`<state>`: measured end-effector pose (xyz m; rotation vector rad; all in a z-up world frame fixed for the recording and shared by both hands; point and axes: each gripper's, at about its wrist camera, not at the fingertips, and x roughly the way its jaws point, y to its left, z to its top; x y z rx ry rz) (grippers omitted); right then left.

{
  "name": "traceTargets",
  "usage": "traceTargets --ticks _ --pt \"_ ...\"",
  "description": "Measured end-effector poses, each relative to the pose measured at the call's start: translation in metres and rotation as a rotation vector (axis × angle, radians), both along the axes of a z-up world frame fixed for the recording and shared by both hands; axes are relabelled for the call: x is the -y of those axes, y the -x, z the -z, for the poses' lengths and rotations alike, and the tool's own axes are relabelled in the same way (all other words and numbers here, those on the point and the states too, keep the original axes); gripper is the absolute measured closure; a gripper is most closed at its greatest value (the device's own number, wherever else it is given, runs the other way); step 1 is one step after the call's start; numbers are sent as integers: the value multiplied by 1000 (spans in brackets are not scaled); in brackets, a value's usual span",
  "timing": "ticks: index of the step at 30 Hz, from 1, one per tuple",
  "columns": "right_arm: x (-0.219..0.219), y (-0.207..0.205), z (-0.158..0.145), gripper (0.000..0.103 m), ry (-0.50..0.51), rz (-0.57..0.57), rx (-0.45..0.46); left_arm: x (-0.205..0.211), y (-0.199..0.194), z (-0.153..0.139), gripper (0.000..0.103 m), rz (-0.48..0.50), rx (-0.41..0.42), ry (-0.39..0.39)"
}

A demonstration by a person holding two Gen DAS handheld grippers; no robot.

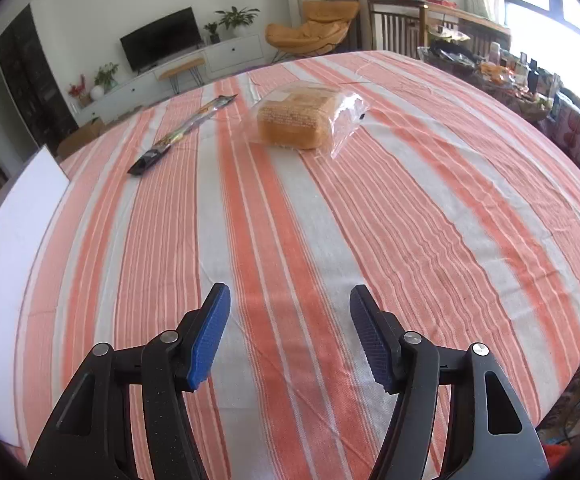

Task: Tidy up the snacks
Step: 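Withdraw both empty tools back over the table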

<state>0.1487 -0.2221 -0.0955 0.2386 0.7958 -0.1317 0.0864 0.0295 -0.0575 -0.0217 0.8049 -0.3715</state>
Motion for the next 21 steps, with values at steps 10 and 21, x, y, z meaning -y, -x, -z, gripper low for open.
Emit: traceTargets --ticks 10,21 --pt "6 -7 18 38 81 119 -79 53 -63 91 2 -9 -141 -162" --pt "4 -8 26 38 93 117 -109 53 -73 102 0 -7 -121 -207"
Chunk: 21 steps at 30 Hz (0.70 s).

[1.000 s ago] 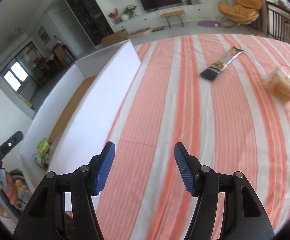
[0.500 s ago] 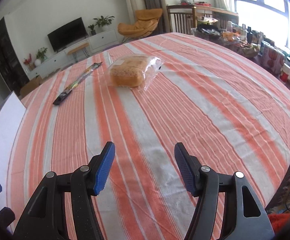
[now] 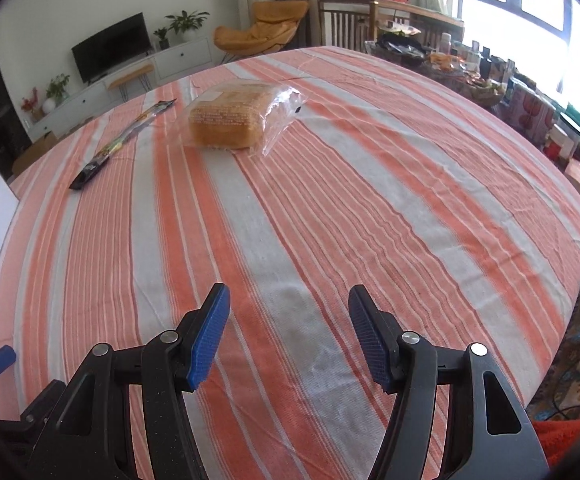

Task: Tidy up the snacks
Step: 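Withdraw both empty tools back over the table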

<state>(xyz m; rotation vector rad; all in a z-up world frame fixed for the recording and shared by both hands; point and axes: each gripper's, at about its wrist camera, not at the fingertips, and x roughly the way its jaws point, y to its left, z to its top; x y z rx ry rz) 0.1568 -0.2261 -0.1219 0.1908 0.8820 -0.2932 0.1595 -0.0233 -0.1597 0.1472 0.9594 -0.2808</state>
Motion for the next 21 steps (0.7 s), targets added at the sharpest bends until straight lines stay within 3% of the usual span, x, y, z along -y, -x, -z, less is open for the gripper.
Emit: traceTargets --ticks 13,16,19,21 --pt "2 -1 2 38 -23 0 -15 -3 0 1 0 19 -21 -6" --pt "2 -1 3 38 -30 2 -18 -5 0 0 0 39 -66 -20" --pt "2 -1 3 35 -37 -5 -18 0 -15 -2 0 50 -201 -63" --pt "2 -1 4 33 -44 -9 -17 0 -26 -12 1 50 -228 -36"
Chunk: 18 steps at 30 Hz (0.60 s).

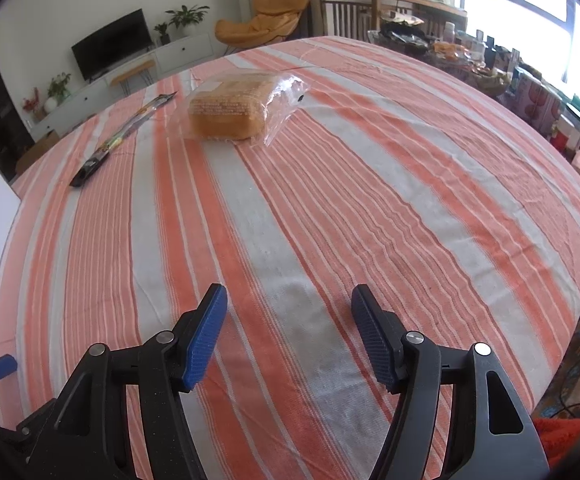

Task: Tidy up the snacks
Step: 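Withdraw both empty tools back over the table, then close the left tool on the end of the Astavt candy stick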

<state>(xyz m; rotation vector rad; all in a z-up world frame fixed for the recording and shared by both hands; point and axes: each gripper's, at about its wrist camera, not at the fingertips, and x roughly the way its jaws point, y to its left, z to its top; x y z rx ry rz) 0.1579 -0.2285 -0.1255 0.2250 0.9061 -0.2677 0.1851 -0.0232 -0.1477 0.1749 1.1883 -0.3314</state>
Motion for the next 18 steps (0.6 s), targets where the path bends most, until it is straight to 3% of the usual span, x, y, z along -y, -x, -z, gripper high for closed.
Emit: traceTargets --ticks 5,8,11,18 --pt "-1 -1 0 29 -8 -7 3 10 -44 -39 1 31 30 68" --pt "-1 -2 1 27 -16 -14 6 25 -90 -51 1 73 56 46" --pt "-3 -2 1 26 -17 -18 7 38 -145 -48 1 52 78 -12" --pt "-4 -4 1 24 -15 -32 6 57 -229 -17 20 -63 92 -22"
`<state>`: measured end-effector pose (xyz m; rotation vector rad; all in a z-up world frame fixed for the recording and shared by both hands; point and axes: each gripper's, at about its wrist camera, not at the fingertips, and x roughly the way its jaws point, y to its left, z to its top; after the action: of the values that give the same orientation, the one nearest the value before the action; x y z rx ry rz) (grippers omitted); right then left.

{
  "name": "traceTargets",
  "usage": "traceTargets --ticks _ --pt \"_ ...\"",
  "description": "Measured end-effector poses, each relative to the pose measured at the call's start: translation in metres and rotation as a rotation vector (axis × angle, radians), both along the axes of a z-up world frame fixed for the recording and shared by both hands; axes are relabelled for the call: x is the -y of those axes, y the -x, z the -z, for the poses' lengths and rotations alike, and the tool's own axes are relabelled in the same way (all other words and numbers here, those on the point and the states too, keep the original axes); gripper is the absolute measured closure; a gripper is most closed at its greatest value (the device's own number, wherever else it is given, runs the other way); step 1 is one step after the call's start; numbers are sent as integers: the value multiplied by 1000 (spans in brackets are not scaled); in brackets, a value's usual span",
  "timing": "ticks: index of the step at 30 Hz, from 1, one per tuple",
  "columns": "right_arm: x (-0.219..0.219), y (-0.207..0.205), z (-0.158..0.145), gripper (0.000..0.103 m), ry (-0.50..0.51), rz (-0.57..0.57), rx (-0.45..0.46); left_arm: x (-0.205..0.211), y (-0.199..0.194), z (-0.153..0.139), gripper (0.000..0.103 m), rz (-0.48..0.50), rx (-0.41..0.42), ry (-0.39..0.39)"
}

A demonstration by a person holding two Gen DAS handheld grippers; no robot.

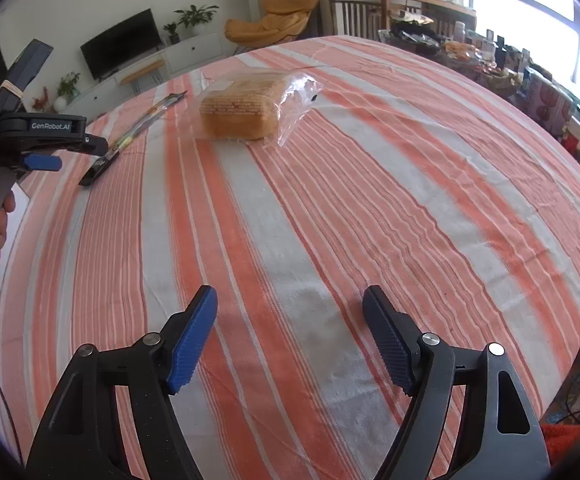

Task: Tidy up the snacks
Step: 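Close the left tool on the end of the Astavt candy stick, then pull the candy stick closer with the left tool and release it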

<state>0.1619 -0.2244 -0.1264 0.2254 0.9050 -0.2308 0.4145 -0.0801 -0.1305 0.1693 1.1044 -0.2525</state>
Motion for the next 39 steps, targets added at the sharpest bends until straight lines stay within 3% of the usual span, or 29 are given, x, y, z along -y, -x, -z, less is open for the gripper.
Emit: traceTargets --ticks 4,10,13,14,18,26,35,39 --pt "-1 -1 0 23 7 -9 -3 0 -11 18 20 -36 -13 15" --pt "-3 -2 1 22 19 -15 -7 -4 -9 24 22 -1 15 20" --pt "-3 -2 1 21 23 -15 -8 -9 -8 21 43 -3 44 27" --pt "-3 -2 1 21 25 -16 -8 -10 -8 19 58 -8 50 29" --pt "-4 -3 2 21 35 -17 -10 -17 -4 15 71 -38 64 28" --pt "-8 -4 3 20 52 -21 -14 -41 36 16 73 -85 63 36" --pt "-11 -5 4 20 74 -22 -22 -89 134 13 73 -182 32 75" --pt "-12 -5 4 20 79 -26 -24 -98 184 14 73 -181 33 77"
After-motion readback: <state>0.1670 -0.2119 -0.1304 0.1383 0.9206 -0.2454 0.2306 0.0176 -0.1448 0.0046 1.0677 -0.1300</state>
